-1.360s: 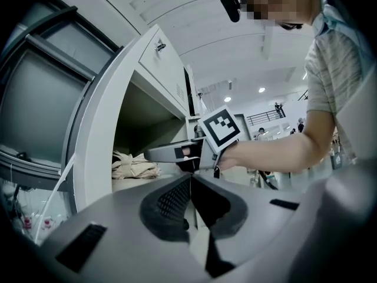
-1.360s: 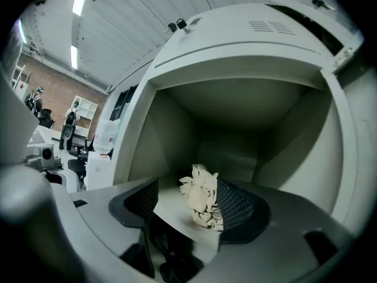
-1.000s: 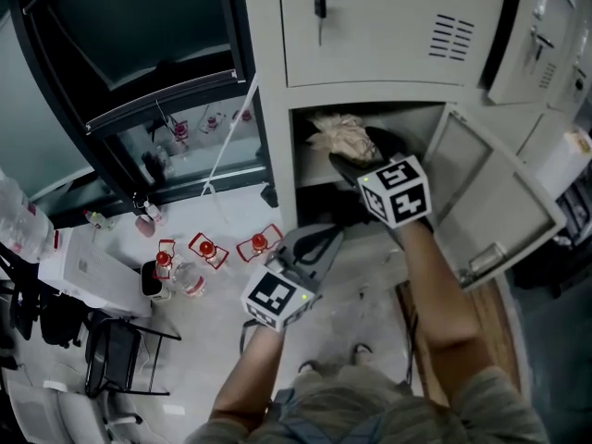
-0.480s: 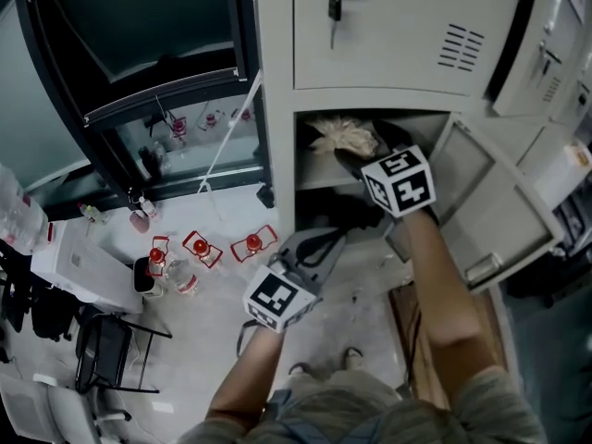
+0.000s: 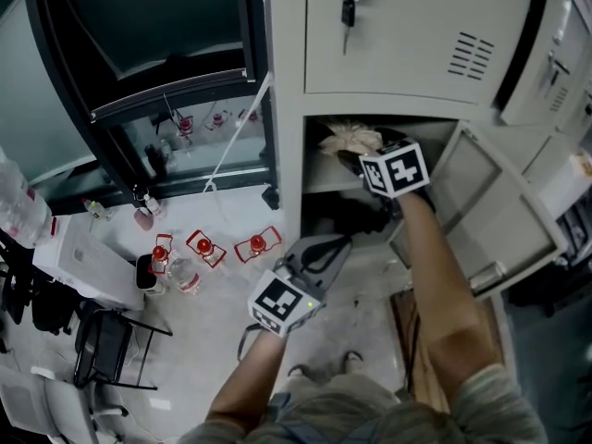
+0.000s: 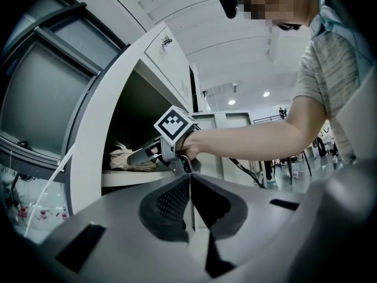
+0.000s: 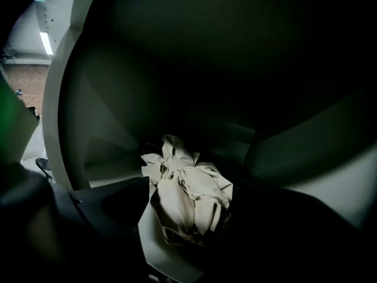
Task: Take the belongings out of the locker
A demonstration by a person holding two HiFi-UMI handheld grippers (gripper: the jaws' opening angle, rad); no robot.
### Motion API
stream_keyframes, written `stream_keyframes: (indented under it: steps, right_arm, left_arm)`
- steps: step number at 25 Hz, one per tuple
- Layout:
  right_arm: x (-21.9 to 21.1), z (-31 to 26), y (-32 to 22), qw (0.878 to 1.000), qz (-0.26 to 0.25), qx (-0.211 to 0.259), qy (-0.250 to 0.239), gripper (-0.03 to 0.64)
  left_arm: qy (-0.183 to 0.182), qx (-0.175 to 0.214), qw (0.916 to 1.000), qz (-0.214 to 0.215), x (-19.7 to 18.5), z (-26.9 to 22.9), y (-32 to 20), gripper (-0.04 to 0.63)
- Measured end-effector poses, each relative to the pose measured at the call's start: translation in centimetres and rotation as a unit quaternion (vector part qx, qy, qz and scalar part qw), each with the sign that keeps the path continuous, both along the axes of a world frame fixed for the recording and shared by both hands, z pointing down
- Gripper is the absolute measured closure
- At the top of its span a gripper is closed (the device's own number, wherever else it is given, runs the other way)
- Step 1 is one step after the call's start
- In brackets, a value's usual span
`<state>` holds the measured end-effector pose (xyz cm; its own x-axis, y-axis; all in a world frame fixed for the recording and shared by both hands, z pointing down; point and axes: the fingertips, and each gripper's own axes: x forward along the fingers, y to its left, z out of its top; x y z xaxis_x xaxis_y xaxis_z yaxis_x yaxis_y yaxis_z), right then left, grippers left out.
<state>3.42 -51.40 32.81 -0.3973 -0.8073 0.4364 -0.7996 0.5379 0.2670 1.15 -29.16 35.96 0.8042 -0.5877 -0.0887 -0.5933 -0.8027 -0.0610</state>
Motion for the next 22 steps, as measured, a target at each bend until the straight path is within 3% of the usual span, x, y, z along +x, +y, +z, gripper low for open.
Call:
stream_keyframes:
  steps: [5,9,12,22]
  right_arm:
    - [0.6,1.3,-1.0,0.999,0.020,-0.022,0.034,0.233]
    - [0.6,1.8,-1.3,0.999,0.017,-0.037,0.029,0.235]
    - [0.5,1.6,-1.2,0.999,0.019,-0.025,0.040,0.282]
    - [0.6,1.4,-0.8,0.998,0.027,0.013,0.057,0.310]
  left_arm:
    - [0.004,-0.005,1.0000,-0.005,-0.5,0.3,0.0,0.592]
    - [0.004,-0.005,1.0000,-0.006,-0.8,0.5,0.0,0.592]
    - [-0.009,0.010,0.9999,-0.003,-0.9,0.9,-0.1,0.592]
    - [-0.005,0.000,1.0000,0.003,-0.6,1.1,0.3,0.592]
